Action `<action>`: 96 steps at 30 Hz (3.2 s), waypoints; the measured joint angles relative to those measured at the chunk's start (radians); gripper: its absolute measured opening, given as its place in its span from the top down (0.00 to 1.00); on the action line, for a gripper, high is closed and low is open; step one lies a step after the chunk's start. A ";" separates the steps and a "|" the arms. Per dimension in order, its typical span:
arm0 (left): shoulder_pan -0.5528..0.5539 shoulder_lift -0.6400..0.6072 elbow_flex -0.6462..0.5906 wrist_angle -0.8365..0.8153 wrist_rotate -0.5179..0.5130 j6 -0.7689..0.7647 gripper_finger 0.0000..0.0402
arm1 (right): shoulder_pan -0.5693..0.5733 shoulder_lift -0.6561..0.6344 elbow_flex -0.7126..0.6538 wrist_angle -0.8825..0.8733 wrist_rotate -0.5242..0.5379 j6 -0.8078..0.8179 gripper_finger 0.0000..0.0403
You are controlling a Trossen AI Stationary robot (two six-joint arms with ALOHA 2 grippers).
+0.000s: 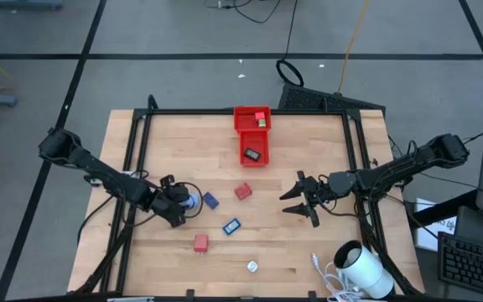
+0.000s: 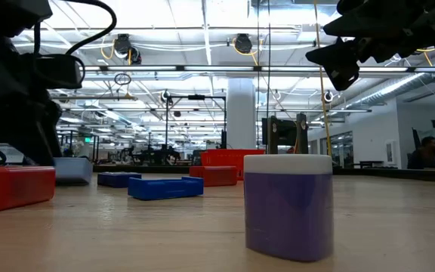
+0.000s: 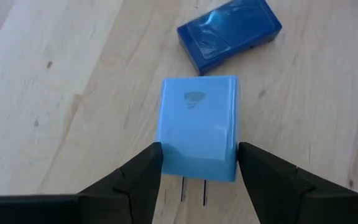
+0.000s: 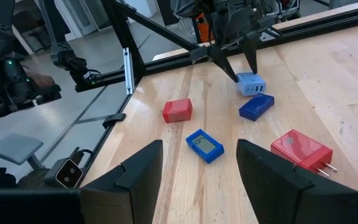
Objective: Pick & Place Office items
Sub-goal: Put the blue charger adapter into the top red bin
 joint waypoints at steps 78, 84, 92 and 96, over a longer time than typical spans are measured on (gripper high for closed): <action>0.046 0.194 -0.017 0.220 -0.168 -0.560 0.61 | 0.000 0.001 0.000 -0.015 0.008 0.008 0.51; 0.046 0.194 -0.017 0.227 -0.180 -0.550 0.70 | 0.000 0.001 0.000 -0.024 0.008 0.008 0.51; 0.046 0.196 -0.017 0.230 -0.190 -0.499 0.62 | 0.000 0.001 0.000 -0.024 0.008 0.008 0.51; 0.046 0.196 -0.017 0.230 -0.197 -0.477 0.66 | 0.000 0.001 0.000 -0.023 0.008 0.008 0.51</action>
